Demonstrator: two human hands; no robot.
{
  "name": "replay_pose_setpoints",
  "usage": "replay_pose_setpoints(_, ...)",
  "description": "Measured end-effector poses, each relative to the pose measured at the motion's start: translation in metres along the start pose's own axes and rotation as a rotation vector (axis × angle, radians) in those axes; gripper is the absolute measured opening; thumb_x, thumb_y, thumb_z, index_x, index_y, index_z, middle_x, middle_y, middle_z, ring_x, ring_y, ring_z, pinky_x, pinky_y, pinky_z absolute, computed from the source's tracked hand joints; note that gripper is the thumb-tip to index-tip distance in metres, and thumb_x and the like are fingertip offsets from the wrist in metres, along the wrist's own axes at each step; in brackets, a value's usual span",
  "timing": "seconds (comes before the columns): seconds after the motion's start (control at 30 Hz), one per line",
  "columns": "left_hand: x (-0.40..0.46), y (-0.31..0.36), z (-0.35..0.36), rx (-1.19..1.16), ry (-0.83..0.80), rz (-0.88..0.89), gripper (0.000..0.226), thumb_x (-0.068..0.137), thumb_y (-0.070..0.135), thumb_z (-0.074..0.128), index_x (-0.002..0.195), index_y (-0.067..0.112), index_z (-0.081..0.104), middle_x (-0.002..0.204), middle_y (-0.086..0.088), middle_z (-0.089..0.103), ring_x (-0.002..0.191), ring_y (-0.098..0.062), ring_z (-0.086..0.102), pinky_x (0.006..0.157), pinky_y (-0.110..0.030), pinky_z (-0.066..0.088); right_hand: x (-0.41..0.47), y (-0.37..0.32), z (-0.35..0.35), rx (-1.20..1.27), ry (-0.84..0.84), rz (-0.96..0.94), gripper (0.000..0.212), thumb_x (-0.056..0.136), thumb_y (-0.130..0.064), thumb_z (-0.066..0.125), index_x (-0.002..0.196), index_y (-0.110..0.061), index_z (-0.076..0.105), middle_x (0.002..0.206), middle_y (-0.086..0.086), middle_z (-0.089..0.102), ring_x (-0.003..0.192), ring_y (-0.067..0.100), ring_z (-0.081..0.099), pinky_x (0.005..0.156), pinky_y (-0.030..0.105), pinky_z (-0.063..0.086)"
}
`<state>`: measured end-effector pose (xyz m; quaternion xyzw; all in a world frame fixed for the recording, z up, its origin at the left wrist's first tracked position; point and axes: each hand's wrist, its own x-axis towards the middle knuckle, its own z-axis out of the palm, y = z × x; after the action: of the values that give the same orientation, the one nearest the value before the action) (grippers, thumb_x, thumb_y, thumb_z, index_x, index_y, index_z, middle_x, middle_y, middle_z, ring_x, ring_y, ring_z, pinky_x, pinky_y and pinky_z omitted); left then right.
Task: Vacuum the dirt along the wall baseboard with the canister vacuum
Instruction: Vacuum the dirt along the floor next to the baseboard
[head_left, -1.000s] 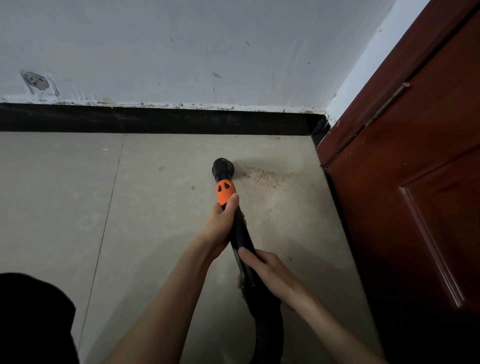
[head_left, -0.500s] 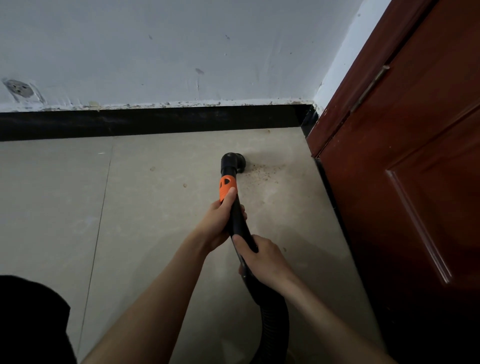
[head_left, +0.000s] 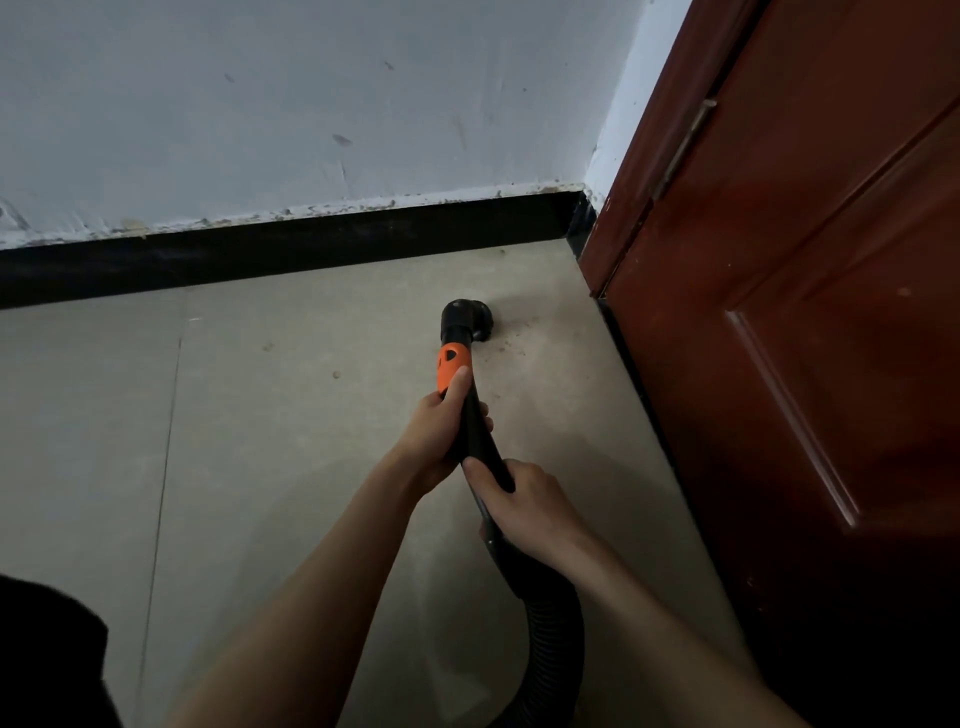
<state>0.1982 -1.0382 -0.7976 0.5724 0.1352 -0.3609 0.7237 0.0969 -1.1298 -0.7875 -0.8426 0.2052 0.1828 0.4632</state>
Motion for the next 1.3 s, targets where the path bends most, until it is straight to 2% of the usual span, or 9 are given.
replay_pose_setpoints(0.37, 0.033, 0.008, 0.051, 0.220, -0.081, -0.015, 0.030, 0.099, 0.038, 0.043, 0.088, 0.011, 0.048, 0.080, -0.008, 0.052, 0.067, -0.018, 0.055, 0.064, -0.026, 0.050, 0.011, 0.022, -0.025, 0.226, 0.101, 0.109, 0.046, 0.093, -0.054, 0.047, 0.079, -0.012, 0.059, 0.082, 0.014, 0.070, 0.075, 0.028, 0.068, 0.072, 0.041, 0.055)
replay_pose_setpoints(0.47, 0.045, 0.010, 0.071, 0.296, -0.041, 0.020, 0.030, 0.098, 0.035, 0.045, 0.083, 0.009, 0.048, 0.077, -0.009, 0.051, 0.071, -0.023, 0.054, 0.077, -0.039, 0.051, 0.018, 0.028, -0.033, 0.273, 0.146, 0.142, 0.045, 0.095, -0.052, 0.046, 0.082, -0.011, 0.061, 0.084, 0.015, 0.070, 0.077, 0.029, 0.068, 0.070, 0.039, 0.054)
replay_pose_setpoints(0.53, 0.048, 0.009, 0.083, 0.358, -0.029, 0.036, 0.032, 0.098, 0.035, 0.046, 0.081, 0.007, 0.048, 0.077, -0.011, 0.050, 0.078, -0.027, 0.052, 0.081, -0.043, 0.048, 0.020, 0.034, -0.033, 0.268, 0.217, 0.156, 0.043, 0.096, -0.051, 0.044, 0.082, -0.013, 0.059, 0.082, 0.012, 0.069, 0.073, 0.023, 0.067, 0.064, 0.032, 0.051)
replay_pose_setpoints(0.67, 0.049, 0.003, 0.097, 0.462, -0.084, 0.062, 0.037, 0.098, 0.039, 0.044, 0.087, 0.004, 0.050, 0.085, -0.015, 0.050, 0.080, -0.025, 0.051, 0.075, -0.037, 0.043, 0.015, 0.044, -0.032, 0.273, 0.365, 0.153, 0.041, 0.096, -0.052, 0.042, 0.078, -0.018, 0.057, 0.073, 0.003, 0.065, 0.063, 0.012, 0.063, 0.047, 0.013, 0.041)
replay_pose_setpoints(0.73, 0.049, 0.000, 0.104, 0.508, -0.115, 0.081, 0.040, 0.099, 0.041, 0.040, 0.093, 0.003, 0.052, 0.088, -0.015, 0.050, 0.081, -0.024, 0.050, 0.076, -0.035, 0.042, 0.012, 0.049, -0.033, 0.344, 0.375, 0.168, 0.044, 0.097, -0.050, 0.042, 0.080, -0.014, 0.060, 0.073, 0.006, 0.067, 0.064, 0.015, 0.065, 0.053, 0.018, 0.046)
replay_pose_setpoints(0.83, 0.045, -0.005, 0.117, 0.573, -0.147, 0.086, 0.052, 0.100, 0.043, 0.036, 0.116, -0.004, 0.049, 0.091, -0.011, 0.049, 0.083, -0.021, 0.049, 0.076, -0.032, 0.039, 0.004, 0.056, -0.035, 0.523, 0.384, 0.198, 0.047, 0.099, -0.045, 0.043, 0.077, -0.009, 0.063, 0.059, 0.005, 0.068, 0.055, 0.017, 0.066, 0.057, 0.027, 0.051)
replay_pose_setpoints(1.07, 0.029, -0.018, 0.119, 0.620, -0.230, 0.047, 0.051, 0.101, 0.042, 0.033, 0.126, -0.002, 0.040, 0.097, -0.010, 0.050, 0.082, -0.017, 0.049, 0.080, -0.034, 0.042, -0.019, 0.065, -0.029, 0.731, 0.288, 0.220, 0.044, 0.100, -0.041, 0.043, 0.083, -0.007, 0.064, 0.062, 0.012, 0.066, 0.057, 0.025, 0.065, 0.055, 0.030, 0.052)
replay_pose_setpoints(1.2, 0.024, -0.016, 0.100, 0.665, -0.220, 0.032, 0.053, 0.101, 0.041, 0.031, 0.129, -0.003, 0.036, 0.106, -0.015, 0.054, 0.089, -0.021, 0.051, 0.090, -0.039, 0.044, -0.024, 0.061, -0.022, 0.766, 0.120, 0.223, 0.036, 0.099, -0.039, 0.046, 0.097, -0.009, 0.066, 0.077, 0.012, 0.072, 0.073, 0.025, 0.069, 0.068, 0.031, 0.054)
replay_pose_setpoints(1.3, 0.020, -0.016, 0.086, 0.657, -0.188, 0.042, 0.051, 0.101, 0.040, 0.032, 0.127, -0.004, 0.039, 0.103, -0.018, 0.055, 0.087, -0.022, 0.051, 0.088, -0.039, 0.046, -0.026, 0.058, -0.025, 0.722, 0.070, 0.233, 0.032, 0.096, -0.038, 0.053, 0.096, -0.012, 0.071, 0.091, 0.013, 0.074, 0.084, 0.023, 0.071, 0.071, 0.029, 0.054)
